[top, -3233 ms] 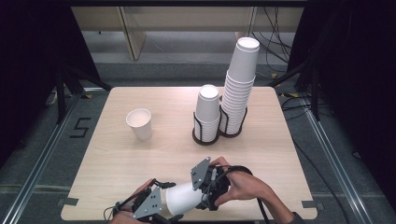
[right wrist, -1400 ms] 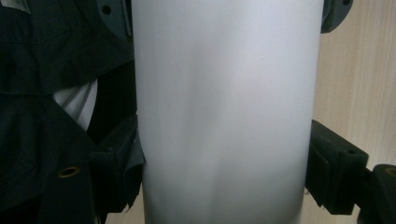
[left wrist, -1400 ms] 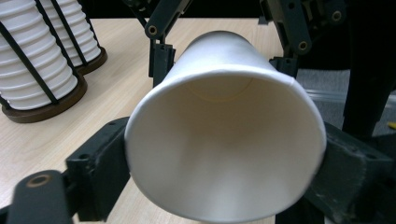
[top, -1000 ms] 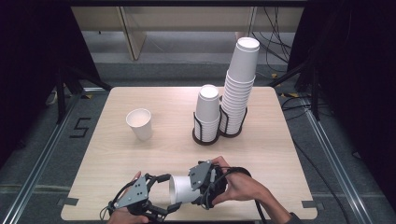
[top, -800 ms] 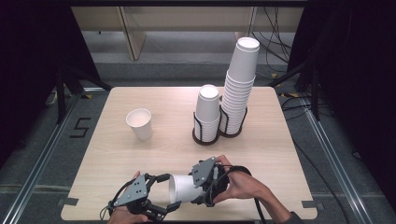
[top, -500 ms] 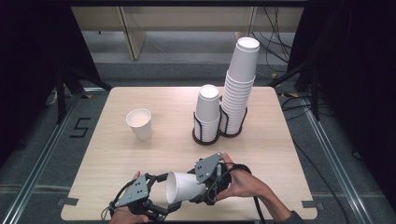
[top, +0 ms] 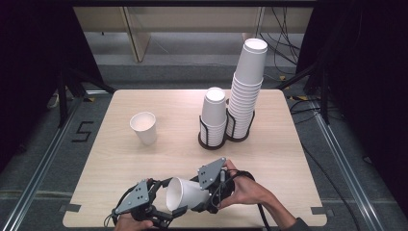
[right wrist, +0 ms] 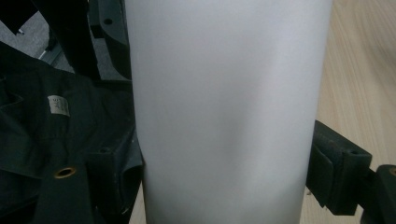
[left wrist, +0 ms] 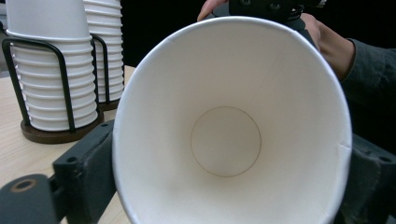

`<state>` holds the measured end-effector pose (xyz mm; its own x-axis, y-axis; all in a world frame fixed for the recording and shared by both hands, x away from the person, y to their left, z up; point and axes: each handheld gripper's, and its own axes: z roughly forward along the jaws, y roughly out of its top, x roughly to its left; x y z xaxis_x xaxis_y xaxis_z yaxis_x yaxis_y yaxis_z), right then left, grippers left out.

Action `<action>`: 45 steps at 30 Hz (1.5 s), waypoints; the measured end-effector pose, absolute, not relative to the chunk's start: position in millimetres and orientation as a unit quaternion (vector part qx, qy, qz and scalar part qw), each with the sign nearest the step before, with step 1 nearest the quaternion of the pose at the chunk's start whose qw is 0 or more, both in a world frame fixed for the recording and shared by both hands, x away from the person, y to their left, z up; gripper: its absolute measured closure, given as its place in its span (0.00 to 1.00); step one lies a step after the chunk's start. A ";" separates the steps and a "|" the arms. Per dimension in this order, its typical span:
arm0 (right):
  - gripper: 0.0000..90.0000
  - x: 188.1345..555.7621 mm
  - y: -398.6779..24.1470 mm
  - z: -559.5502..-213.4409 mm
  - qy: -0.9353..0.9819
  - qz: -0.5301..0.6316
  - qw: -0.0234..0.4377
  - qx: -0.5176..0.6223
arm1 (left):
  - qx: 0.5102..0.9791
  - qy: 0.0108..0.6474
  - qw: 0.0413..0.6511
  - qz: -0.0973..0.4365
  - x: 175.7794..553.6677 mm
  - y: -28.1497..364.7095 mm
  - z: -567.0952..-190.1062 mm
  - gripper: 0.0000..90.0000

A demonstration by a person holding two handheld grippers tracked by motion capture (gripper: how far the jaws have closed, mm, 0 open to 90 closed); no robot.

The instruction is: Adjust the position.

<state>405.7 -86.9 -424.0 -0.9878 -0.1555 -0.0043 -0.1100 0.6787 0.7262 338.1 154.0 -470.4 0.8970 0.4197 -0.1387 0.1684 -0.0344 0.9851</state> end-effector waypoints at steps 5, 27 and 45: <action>0.24 406.1 -85.9 -427.6 -0.919 -0.389 0.029 0.057 | 0.721 0.205 0.654 0.101 338.5 154.0 -470.5 0.13; 0.29 392.4 -84.2 -445.6 -0.904 -0.427 -0.015 0.012 | 0.678 0.257 0.680 0.108 338.1 157.6 -463.9 0.01; 0.29 391.5 -77.6 -455.9 -0.875 -0.483 0.011 -0.030 | 0.673 0.251 0.685 0.121 336.8 154.7 -464.8 0.13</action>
<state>391.5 -77.6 -455.9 -0.9980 0.0422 0.0480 0.0631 0.5317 0.8446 336.8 154.7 -464.8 0.8449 0.5036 -0.1803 0.1719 0.0636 0.9831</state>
